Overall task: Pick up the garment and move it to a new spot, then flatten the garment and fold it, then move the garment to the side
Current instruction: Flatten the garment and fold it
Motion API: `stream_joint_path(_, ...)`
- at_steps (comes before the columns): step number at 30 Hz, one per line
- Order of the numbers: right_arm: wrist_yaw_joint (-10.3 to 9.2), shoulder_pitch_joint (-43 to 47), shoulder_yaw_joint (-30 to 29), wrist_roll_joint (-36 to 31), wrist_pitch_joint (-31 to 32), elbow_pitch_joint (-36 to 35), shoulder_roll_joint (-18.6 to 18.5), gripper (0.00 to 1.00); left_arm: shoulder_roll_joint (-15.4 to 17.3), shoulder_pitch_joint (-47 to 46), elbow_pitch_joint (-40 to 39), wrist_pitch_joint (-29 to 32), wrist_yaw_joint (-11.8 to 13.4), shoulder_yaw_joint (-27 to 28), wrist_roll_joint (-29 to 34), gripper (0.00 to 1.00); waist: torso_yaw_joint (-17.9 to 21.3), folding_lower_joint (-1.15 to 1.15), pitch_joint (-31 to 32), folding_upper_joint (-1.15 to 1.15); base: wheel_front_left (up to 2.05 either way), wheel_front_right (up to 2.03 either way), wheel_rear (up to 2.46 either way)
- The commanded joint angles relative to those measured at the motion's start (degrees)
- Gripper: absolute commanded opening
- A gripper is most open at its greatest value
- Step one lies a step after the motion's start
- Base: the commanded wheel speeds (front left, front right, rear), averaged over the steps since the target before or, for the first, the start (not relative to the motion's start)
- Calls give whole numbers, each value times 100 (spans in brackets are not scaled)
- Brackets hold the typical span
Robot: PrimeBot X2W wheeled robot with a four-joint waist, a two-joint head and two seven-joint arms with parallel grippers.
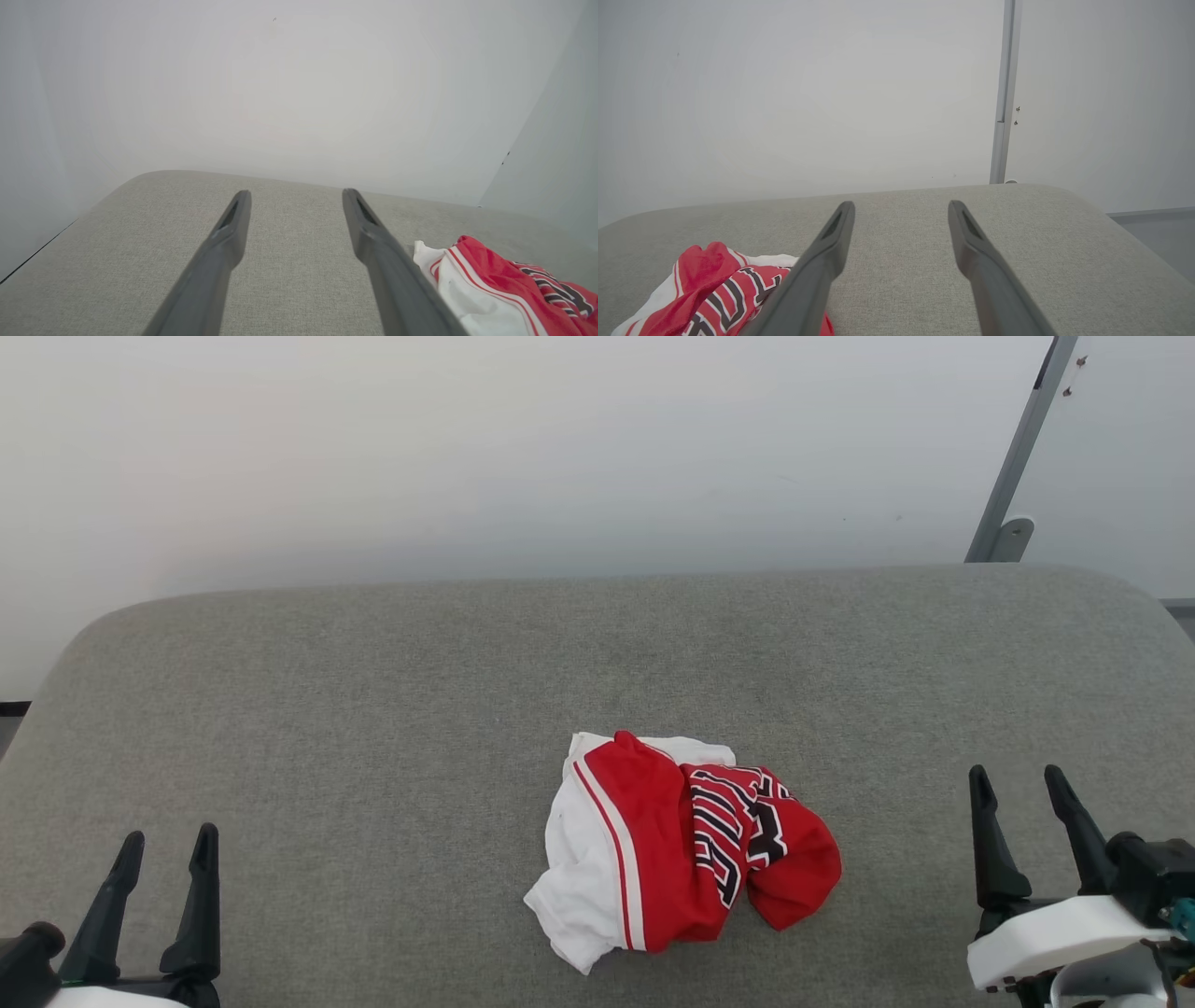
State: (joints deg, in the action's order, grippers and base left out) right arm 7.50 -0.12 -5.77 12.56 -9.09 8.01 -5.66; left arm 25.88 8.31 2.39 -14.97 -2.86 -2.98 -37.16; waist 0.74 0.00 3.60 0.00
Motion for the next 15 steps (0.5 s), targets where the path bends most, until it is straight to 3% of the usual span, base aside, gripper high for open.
stream_joint_path(1, -2, 63, 6, -19, -22, -22, 24, 100, -30, 18, 19, -29, -41, 40, 86, 100, -3, 0, -4, 0, 0, 0, 0)
stream_joint_path(15, -2, 142, 88, -31, 28, -72, 97, 100, -334, -72, 297, -29, -335, 198, 243, 100, -14, 0, 11, 0, 0, 0, 0)
